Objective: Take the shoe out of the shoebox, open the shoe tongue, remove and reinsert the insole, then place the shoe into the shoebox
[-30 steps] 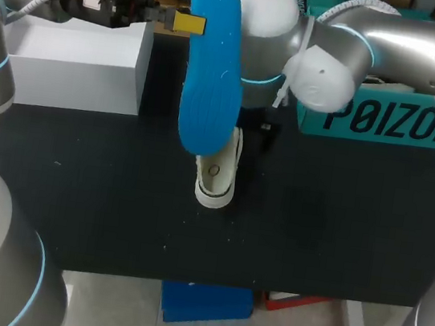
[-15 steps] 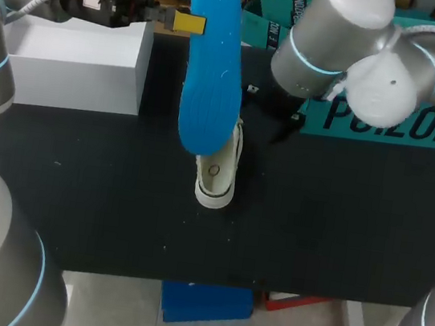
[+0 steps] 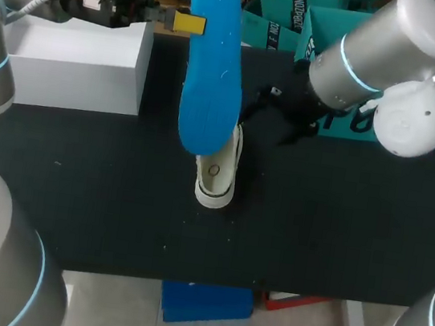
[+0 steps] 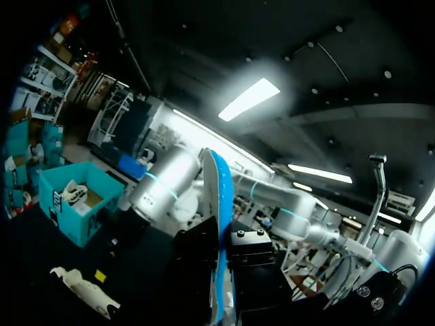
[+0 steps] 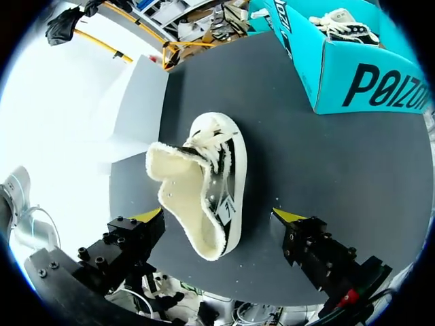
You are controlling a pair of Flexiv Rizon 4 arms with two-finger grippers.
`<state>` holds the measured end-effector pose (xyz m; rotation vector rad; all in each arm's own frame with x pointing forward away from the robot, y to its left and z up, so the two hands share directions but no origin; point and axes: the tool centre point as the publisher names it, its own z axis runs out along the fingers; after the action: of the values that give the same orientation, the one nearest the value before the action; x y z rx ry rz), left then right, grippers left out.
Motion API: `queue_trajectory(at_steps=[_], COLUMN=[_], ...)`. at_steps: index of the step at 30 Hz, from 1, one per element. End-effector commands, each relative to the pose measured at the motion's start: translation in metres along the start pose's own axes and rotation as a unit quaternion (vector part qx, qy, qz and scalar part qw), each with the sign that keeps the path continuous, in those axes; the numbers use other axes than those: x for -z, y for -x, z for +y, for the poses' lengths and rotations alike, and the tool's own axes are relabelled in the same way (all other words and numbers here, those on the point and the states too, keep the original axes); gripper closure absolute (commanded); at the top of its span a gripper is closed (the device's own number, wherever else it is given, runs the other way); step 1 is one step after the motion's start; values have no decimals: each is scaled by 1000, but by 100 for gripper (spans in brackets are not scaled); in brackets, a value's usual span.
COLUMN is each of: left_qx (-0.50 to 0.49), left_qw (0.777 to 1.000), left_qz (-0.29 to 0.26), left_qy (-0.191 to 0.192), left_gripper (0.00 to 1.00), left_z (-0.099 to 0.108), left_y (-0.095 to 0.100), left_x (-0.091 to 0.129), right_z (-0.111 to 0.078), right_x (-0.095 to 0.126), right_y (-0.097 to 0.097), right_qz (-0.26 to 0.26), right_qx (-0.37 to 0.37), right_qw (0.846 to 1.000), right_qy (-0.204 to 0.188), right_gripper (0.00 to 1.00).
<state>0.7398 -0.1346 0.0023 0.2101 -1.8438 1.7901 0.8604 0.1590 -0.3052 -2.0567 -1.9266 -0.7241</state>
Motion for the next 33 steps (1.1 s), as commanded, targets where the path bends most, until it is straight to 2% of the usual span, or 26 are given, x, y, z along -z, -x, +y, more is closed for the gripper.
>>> queue_trajectory(at_steps=[1,5,13,17,25,33], left_qx=[0,0,0,0,0,0], left_qw=[1000,1000,1000,1000,1000,1000], left_qz=[-2,-2,-2,-2,-2,-2], left_qy=[-1,-1,-1,-1,-1,-1], left_gripper=[100,100,100,100,100,100], left_z=[1,1,1,1,1,1], left_y=[0,0,0,0,0,0], left_x=[-1,-1,-1,-1,-1,-1], right_z=[-3,8,27,31,37,40], right_x=[5,23,44,46,48,54], right_y=[6,0,-10,-12,-16,-20], right_qz=[89,155,218,244,338,391], right_qx=[-23,-26,-16,-12,-21,-20], right_qw=[996,986,972,966,938,918], right_qy=[19,55,84,84,72,63], right_gripper=[0,0,0,0,0,0])
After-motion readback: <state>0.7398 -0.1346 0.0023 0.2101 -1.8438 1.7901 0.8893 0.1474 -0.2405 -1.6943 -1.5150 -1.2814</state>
